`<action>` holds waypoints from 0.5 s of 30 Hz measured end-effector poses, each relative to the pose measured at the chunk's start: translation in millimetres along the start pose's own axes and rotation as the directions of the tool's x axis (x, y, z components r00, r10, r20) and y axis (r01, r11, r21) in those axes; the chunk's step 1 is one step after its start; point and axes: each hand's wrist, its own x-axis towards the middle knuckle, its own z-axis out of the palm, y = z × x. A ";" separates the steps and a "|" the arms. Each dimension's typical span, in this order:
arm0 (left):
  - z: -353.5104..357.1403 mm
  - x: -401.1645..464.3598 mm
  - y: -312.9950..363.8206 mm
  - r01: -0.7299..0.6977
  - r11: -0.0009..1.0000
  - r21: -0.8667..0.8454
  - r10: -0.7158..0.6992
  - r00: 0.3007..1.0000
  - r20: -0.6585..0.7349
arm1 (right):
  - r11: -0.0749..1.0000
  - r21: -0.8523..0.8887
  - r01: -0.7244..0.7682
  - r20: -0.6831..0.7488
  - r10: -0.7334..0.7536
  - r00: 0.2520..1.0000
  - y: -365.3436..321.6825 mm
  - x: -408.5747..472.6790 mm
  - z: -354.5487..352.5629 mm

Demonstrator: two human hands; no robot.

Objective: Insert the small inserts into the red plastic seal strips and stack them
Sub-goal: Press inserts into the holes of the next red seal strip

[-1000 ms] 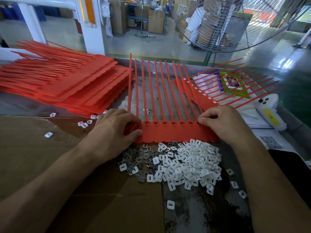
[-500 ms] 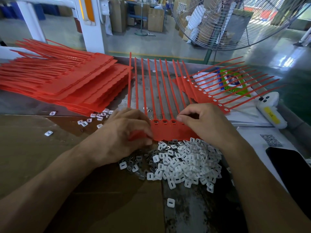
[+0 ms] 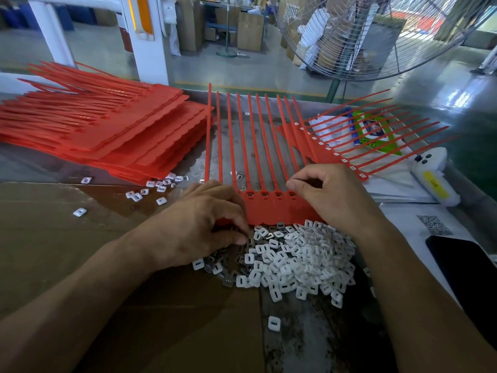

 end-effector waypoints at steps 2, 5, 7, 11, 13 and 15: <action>-0.3 0.0 0.2 0.003 1.000 -0.004 -0.003 1.000 -0.012 | 1.000 0.004 0.011 -0.004 -0.011 1.000 -1.4 0.0 0.2; -0.8 0.6 -0.3 -0.002 1.000 0.000 0.002 1.000 -0.023 | 1.000 0.006 0.022 -0.009 -0.022 1.000 -3.4 -0.5 0.4; -1.0 1.4 -0.8 -0.009 1.000 -0.003 0.009 1.000 -0.030 | 0.999 0.012 0.030 -0.011 -0.029 1.000 -4.7 -0.8 0.7; -0.3 2.8 -1.9 -0.027 0.999 -0.021 0.027 0.999 -0.040 | 0.999 0.022 0.027 -0.015 -0.026 1.000 -6.2 -1.3 0.9; -0.4 2.9 -1.8 -0.037 0.999 -0.025 0.036 0.998 -0.051 | 0.999 0.032 0.018 -0.013 -0.018 1.000 -6.4 -1.4 0.8; -0.8 2.8 -1.4 -0.042 0.999 -0.027 0.040 0.998 -0.056 | 0.999 0.037 0.013 -0.016 -0.013 1.000 -6.3 -1.4 1.0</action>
